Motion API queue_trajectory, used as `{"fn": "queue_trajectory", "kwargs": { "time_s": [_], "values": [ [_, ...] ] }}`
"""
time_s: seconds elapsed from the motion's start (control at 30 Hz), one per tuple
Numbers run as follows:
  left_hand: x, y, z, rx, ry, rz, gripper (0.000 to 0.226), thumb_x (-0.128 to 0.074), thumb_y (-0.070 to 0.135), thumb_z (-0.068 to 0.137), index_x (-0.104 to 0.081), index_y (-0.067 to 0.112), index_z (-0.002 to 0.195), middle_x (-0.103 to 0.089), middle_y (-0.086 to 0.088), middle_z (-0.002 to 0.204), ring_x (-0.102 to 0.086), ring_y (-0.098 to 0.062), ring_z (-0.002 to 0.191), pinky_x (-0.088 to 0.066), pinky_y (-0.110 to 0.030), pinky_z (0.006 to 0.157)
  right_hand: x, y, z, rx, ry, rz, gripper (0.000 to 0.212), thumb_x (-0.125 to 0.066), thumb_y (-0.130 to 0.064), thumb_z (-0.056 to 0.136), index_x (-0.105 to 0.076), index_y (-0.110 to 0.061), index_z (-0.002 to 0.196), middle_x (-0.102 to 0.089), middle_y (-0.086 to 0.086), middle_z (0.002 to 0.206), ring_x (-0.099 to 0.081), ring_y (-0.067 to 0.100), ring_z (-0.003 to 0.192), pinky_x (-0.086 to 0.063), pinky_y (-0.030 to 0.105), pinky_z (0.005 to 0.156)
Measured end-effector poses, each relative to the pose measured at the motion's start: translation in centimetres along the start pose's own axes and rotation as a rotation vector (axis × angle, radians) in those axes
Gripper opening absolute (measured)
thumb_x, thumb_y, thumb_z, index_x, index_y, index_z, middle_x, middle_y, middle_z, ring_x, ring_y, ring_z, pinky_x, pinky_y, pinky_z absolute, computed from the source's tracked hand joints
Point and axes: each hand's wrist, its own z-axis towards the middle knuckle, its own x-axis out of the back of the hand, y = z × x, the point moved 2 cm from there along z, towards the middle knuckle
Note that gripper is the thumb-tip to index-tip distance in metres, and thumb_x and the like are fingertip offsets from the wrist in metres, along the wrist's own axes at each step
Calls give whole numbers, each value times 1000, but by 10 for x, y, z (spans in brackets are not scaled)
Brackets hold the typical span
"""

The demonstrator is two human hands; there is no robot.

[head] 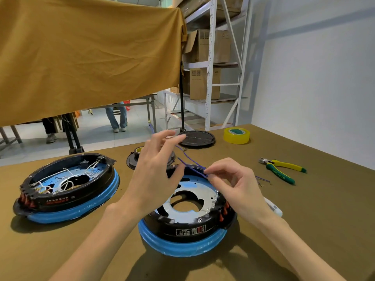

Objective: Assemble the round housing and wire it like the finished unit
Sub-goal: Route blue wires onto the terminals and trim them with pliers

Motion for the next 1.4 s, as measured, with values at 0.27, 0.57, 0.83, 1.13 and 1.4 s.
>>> {"fn": "queue_trajectory", "kwargs": {
  "time_s": [0.27,0.57,0.83,1.13,1.4],
  "values": [
    [-24,-5,-22,71,-678,58,38,-58,39,98,-58,43,136,-54,20,138,-43,-6,132,-30,-39,119,-2,22,-8,-19,-115,-234,24,-76,-14,91,-72,-29,109,-67,-16,106,-68,13,104,-58,34,87],
    [-42,2,-29,210,-776,-220,14,-69,28,97,-79,37,103,-74,21,88,-67,3,85,-56,-19,79,5,20,-16,-29,-98,-379,35,-69,-19,94,-64,-29,126,-60,-21,124,-56,0,123,-45,17,103],
    [-25,-2,-22,227,-574,-164,17,-63,26,99,-76,32,107,-70,22,95,-64,4,92,-55,-27,87,0,28,-14,-527,-157,-447,35,-73,-41,85,-60,-26,113,-68,-11,96,-66,7,85,-55,26,72],
    [5,1,-8,215,-670,-68,22,-60,40,100,-67,39,121,-63,25,112,-57,8,105,-44,-10,88,31,22,24,-609,-561,-458,67,-66,-33,100,-37,-13,157,-46,4,158,-49,16,139,-42,34,115],
    [1,-9,-16,319,-863,54,59,-56,47,101,-36,30,155,-43,9,151,-43,-8,133,-36,-24,109,27,19,3,-508,-471,-710,26,-72,-38,89,-69,-19,107,-72,-3,96,-69,15,88,-56,35,73]
  ]
}}
